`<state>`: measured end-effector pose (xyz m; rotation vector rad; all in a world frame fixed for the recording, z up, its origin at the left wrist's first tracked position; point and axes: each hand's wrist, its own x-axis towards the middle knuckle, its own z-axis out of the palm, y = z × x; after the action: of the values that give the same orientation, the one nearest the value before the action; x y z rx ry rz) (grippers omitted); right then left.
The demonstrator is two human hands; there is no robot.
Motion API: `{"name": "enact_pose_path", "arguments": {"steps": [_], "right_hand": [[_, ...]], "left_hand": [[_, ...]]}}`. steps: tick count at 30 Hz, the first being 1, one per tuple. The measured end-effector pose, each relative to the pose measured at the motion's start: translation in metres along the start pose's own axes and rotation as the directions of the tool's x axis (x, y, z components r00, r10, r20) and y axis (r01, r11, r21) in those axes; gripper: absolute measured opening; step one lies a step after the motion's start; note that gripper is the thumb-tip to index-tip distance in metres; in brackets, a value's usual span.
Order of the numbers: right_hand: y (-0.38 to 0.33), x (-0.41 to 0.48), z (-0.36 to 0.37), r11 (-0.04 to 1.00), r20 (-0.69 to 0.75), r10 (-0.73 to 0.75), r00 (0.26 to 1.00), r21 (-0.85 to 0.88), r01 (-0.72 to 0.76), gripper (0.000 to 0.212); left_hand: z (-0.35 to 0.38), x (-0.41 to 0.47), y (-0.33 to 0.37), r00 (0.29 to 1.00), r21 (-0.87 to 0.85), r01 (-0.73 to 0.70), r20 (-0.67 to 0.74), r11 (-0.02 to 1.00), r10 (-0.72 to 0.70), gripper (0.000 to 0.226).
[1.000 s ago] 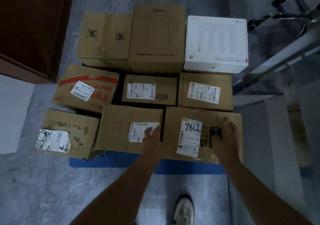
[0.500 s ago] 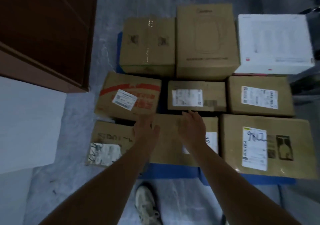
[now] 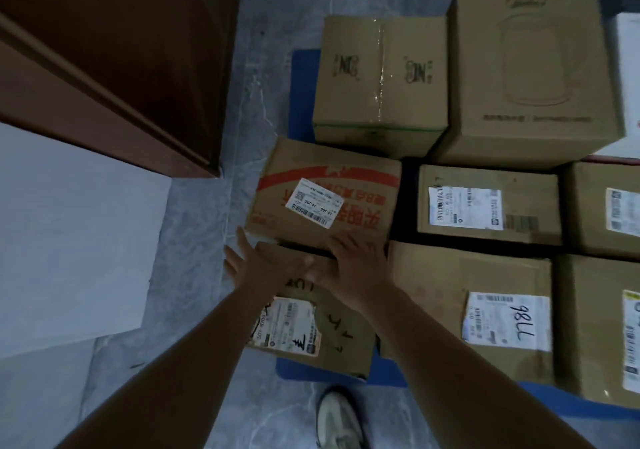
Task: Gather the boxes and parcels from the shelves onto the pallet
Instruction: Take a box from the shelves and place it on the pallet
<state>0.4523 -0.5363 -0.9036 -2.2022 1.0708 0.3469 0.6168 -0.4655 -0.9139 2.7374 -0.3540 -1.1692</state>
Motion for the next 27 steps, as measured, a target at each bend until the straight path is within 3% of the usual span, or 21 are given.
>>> {"name": "enact_pose_path", "arguments": {"steps": [4, 6, 9, 12, 14, 16, 18, 20, 22, 24, 25, 27], "right_hand": [[-0.007, 0.002, 0.015, 0.987, 0.194, -0.154, 0.969, -0.015, 0.160, 0.119], [-0.008, 0.004, 0.015, 0.982, 0.185, -0.180, 0.966, -0.021, 0.187, 0.123], [-0.007, 0.003, 0.010, 0.981, 0.161, -0.184, 0.970, -0.027, 0.191, 0.121], [-0.020, -0.012, 0.018, 0.988, 0.003, -0.152, 0.988, -0.016, 0.152, 0.117], [-0.035, -0.030, 0.034, 0.985, -0.133, -0.172, 0.976, -0.021, 0.171, 0.112], [-0.047, -0.046, 0.045, 0.971, -0.089, -0.238, 0.967, -0.054, 0.234, 0.110], [-0.044, -0.052, 0.045, 0.954, 0.056, -0.288, 0.956, -0.066, 0.291, 0.127], [-0.035, -0.050, 0.036, 0.928, 0.054, -0.296, 0.954, -0.219, 0.301, 0.134], [-0.030, -0.049, 0.026, 0.927, -0.096, -0.246, 0.964, -0.314, 0.205, 0.106], [-0.030, -0.048, 0.028, 0.902, -0.109, -0.274, 0.955, -0.375, 0.216, 0.076], [-0.028, -0.050, 0.031, 0.895, -0.120, -0.260, 0.958, -0.403, 0.192, 0.075], [-0.024, -0.055, 0.027, 0.933, -0.141, -0.136, 0.981, -0.352, 0.079, 0.106]], "left_hand": [[-0.005, 0.017, -0.016, 0.996, -0.153, -0.069, 0.052, 0.986, 0.078, 0.162], [-0.007, 0.024, -0.016, 0.984, -0.304, -0.152, 0.045, 0.940, 0.174, 0.156], [-0.009, 0.033, 0.001, 0.964, -0.520, -0.199, 0.047, 0.831, 0.260, 0.130], [-0.010, 0.038, 0.013, 0.963, -0.492, -0.239, -0.008, 0.837, 0.270, 0.097], [-0.007, 0.038, 0.014, 0.970, -0.471, -0.220, -0.013, 0.854, 0.243, 0.098], [-0.001, 0.033, 0.014, 0.980, -0.493, -0.180, -0.011, 0.851, 0.201, 0.091], [0.008, 0.025, 0.013, 0.984, -0.501, -0.169, -0.034, 0.849, 0.176, 0.072], [0.019, 0.016, 0.008, 0.979, -0.459, -0.201, -0.053, 0.866, 0.199, 0.056], [0.026, 0.012, 0.008, 0.972, -0.427, -0.226, -0.040, 0.876, 0.232, 0.050], [0.026, 0.012, 0.014, 0.973, -0.419, -0.216, -0.019, 0.882, 0.229, 0.051], [0.024, 0.012, 0.017, 0.972, -0.422, -0.221, -0.021, 0.879, 0.234, 0.054], [0.021, 0.009, 0.017, 0.972, -0.415, -0.232, -0.061, 0.880, 0.228, 0.060]]}}
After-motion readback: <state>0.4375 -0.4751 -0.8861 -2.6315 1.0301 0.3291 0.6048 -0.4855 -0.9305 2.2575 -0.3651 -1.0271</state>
